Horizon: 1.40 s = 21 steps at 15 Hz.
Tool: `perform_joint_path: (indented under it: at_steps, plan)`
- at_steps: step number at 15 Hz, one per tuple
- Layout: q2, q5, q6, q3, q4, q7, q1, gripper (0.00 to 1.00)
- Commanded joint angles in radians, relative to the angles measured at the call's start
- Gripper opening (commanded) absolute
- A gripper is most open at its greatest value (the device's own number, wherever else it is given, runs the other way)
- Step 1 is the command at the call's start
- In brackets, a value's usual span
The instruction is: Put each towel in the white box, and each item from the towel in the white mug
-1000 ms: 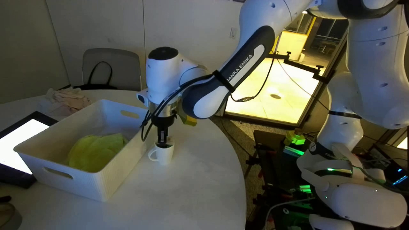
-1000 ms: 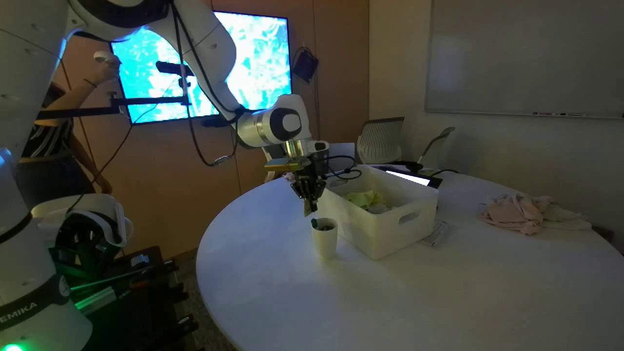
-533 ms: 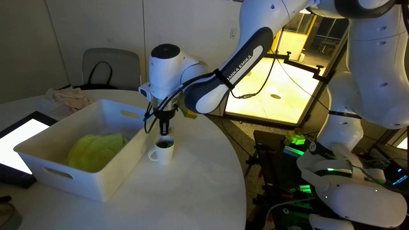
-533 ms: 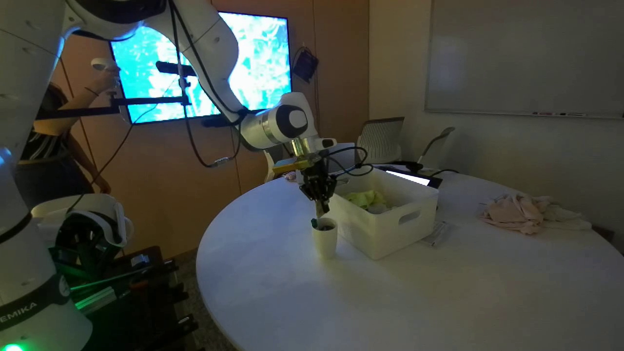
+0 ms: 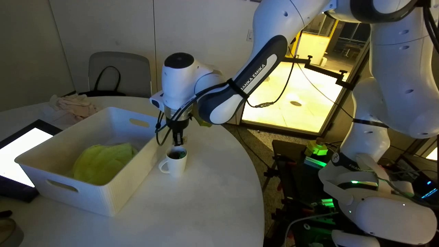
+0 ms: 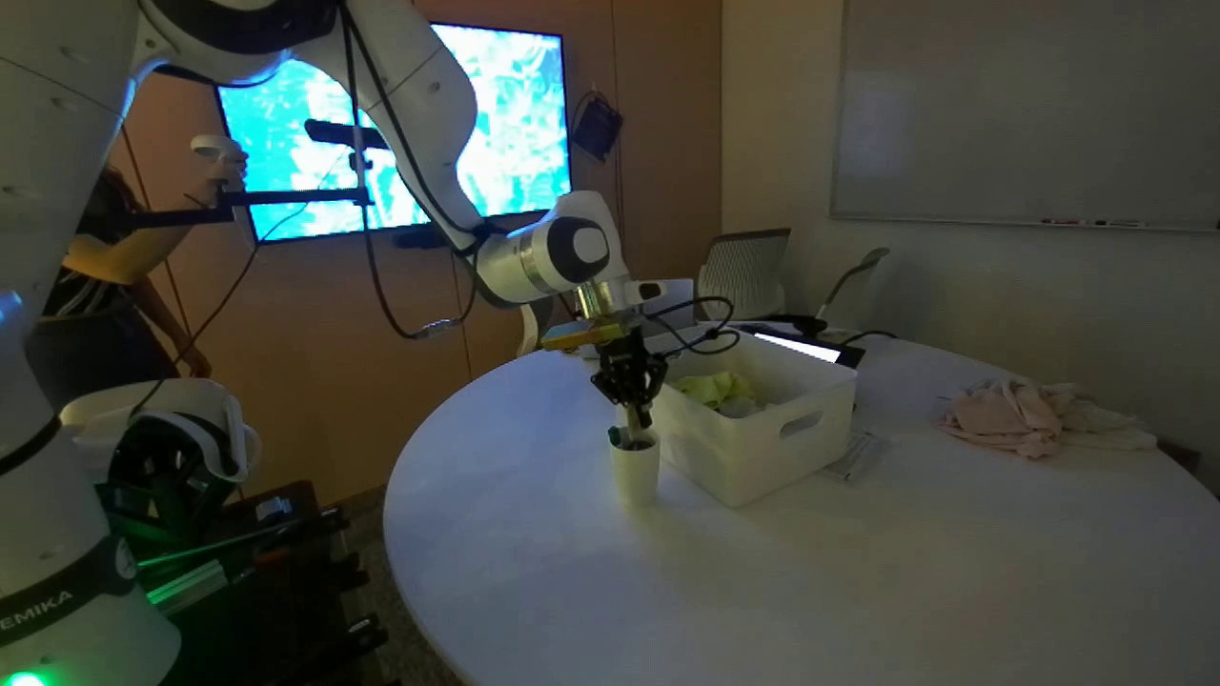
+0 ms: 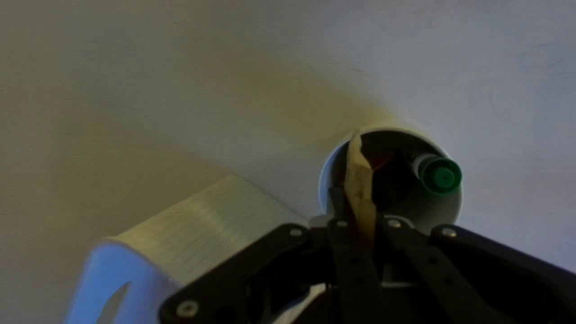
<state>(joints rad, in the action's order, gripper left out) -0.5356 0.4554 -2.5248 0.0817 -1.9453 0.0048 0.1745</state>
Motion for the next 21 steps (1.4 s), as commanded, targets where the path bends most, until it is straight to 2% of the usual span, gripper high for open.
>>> perform_joint_path:
  at_steps: [1,12,14,15,18,21]
  plan:
    - [-0.036,0.001,-0.031,-0.022,0.028,-0.071,-0.029,0.07]
    - [-0.107,-0.025,-0.076,-0.064,0.074,-0.200,-0.063,0.08]
    - [-0.106,-0.033,-0.064,-0.074,0.077,-0.220,-0.069,0.12]
    - [-0.099,-0.039,-0.057,-0.081,0.073,-0.235,-0.075,0.34]
    - [-0.071,-0.064,-0.027,-0.108,0.050,-0.277,-0.092,0.51]
    - [0.003,-0.111,0.022,-0.143,-0.013,-0.328,-0.116,0.76]
